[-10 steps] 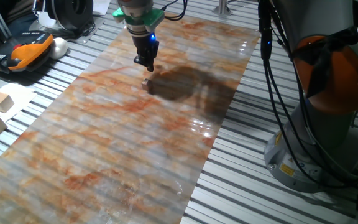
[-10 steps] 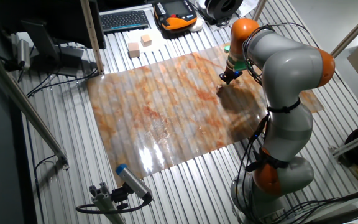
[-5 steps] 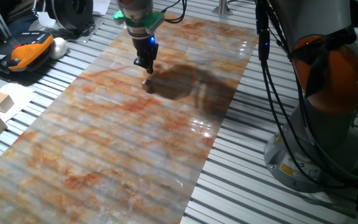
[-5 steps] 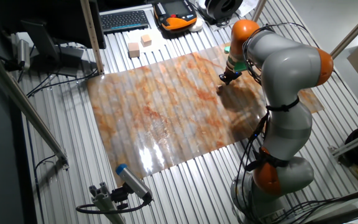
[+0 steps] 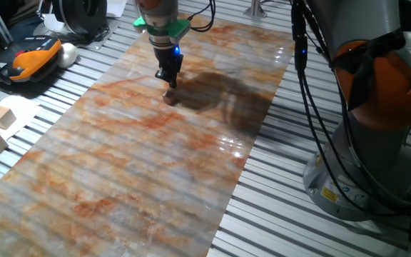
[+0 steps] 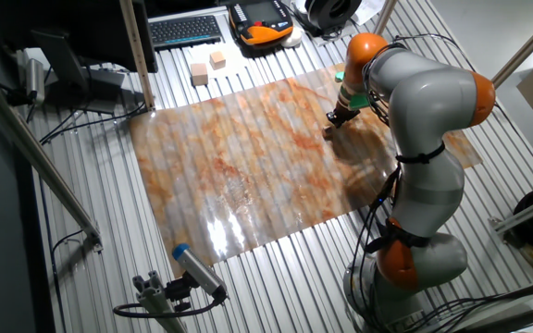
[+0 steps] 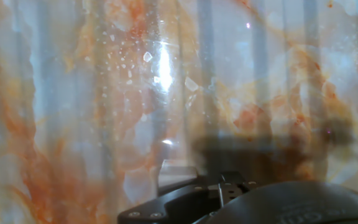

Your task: Use the gripper to push the small block from left to right

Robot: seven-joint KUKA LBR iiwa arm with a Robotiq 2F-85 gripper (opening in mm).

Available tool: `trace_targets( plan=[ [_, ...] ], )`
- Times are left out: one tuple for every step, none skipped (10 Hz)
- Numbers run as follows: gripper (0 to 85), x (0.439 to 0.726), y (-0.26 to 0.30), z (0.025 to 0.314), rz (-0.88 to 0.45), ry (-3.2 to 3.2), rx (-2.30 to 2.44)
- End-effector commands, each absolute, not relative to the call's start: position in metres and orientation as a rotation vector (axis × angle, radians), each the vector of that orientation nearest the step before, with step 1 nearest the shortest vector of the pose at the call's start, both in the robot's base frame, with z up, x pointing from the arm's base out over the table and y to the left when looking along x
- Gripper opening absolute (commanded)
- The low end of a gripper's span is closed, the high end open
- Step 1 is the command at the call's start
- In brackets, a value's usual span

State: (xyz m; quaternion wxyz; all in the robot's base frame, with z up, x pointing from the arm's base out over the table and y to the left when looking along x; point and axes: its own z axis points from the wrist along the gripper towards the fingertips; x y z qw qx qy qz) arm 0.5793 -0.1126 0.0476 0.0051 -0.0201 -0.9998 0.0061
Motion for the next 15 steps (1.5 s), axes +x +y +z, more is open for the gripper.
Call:
trace_targets(
  plan=[
    [0.0,0.579,-0.112,0.047,0.019,-3.131,-0.064],
    [0.0,0.58,-0.111,0.046,0.019,-3.131,-0.064],
    [0.0,0.58,-0.111,0.045,0.016,-3.131,-0.066],
    [0.0,0.58,-0.109,0.044,0.016,-3.131,-0.069],
    [0.0,0.579,-0.108,0.042,0.011,-3.131,-0.071],
    [0.0,0.58,-0.107,0.041,0.009,-3.131,-0.074],
    [0.0,0.58,-0.105,0.04,0.007,-3.13,-0.076],
    [0.0,0.581,-0.104,0.039,0.004,-3.13,-0.078],
    [0.0,0.581,-0.102,0.037,-0.001,-3.13,-0.083],
    [0.0,0.582,-0.1,0.036,0.002,-3.132,-0.088],
    [0.0,0.582,-0.099,0.036,0.002,-3.132,-0.09],
    [0.0,0.582,-0.098,0.035,0.002,-3.131,-0.095],
    [0.0,0.583,-0.096,0.034,0.007,-3.131,-0.098],
    [0.0,0.583,-0.096,0.034,0.004,-3.128,-0.1],
    [0.0,0.583,-0.094,0.033,0.004,-3.128,-0.102]
  ],
)
